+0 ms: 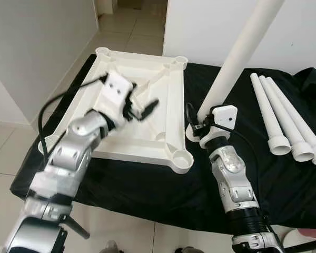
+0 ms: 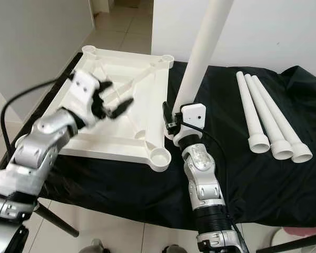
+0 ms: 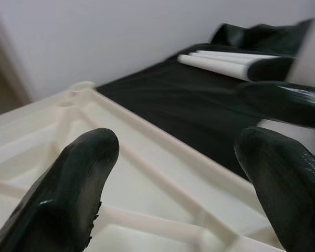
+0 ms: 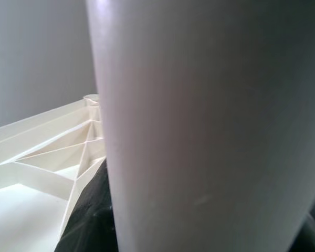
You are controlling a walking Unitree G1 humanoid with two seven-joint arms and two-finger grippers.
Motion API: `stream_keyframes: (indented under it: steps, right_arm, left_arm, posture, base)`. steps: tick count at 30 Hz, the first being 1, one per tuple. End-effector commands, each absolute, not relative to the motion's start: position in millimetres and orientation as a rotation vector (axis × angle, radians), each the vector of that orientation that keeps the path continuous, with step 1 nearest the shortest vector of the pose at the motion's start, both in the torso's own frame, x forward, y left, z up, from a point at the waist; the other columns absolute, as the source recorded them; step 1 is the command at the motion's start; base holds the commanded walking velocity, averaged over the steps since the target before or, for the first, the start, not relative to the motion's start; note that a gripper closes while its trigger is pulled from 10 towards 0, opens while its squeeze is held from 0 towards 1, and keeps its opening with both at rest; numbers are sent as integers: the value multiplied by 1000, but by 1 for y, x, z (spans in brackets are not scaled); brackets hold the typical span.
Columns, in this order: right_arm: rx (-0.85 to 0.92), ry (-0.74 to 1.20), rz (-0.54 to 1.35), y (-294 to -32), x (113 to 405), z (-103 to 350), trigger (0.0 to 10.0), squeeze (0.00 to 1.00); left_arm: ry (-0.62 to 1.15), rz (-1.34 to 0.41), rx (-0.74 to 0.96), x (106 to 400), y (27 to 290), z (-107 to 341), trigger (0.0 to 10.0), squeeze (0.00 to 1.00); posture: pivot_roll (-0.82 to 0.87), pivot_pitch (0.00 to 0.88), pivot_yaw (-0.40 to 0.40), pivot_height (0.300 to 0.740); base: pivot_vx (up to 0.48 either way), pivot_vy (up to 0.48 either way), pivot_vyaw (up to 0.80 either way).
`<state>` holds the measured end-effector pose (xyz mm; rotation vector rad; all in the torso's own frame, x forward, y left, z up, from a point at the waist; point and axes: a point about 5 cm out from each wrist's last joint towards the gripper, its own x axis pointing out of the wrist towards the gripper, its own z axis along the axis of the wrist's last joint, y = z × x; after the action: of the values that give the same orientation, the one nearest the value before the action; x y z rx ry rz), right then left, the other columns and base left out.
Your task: Building children table
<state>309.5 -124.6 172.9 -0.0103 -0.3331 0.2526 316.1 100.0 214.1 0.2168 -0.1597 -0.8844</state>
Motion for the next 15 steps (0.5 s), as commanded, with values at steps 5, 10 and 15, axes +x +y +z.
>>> stream_keyframes:
  steps: [5, 10, 15]
  right_arm:
    - [-38, -351, 320, -125, 299, 170, 10000, 0]
    - [-33, -350, 356, -124, 294, 166, 10000, 0]
    - [-28, -345, 429, -121, 286, 161, 10000, 0]
  left_arm:
    - [-142, -1026, 262, 299, 96, 207, 10000, 0]
    - [-123, -1069, 264, 292, 95, 200, 10000, 0]
    - [-90, -1132, 271, 281, 91, 191, 10000, 0]
  posture:
    - [-18, 0, -20, 740]
    - [-20, 0, -19, 740]
    - [-22, 0, -19, 740]
  base:
    - [0, 0, 0]
    - [0, 0, 0]
    - [0, 0, 0]
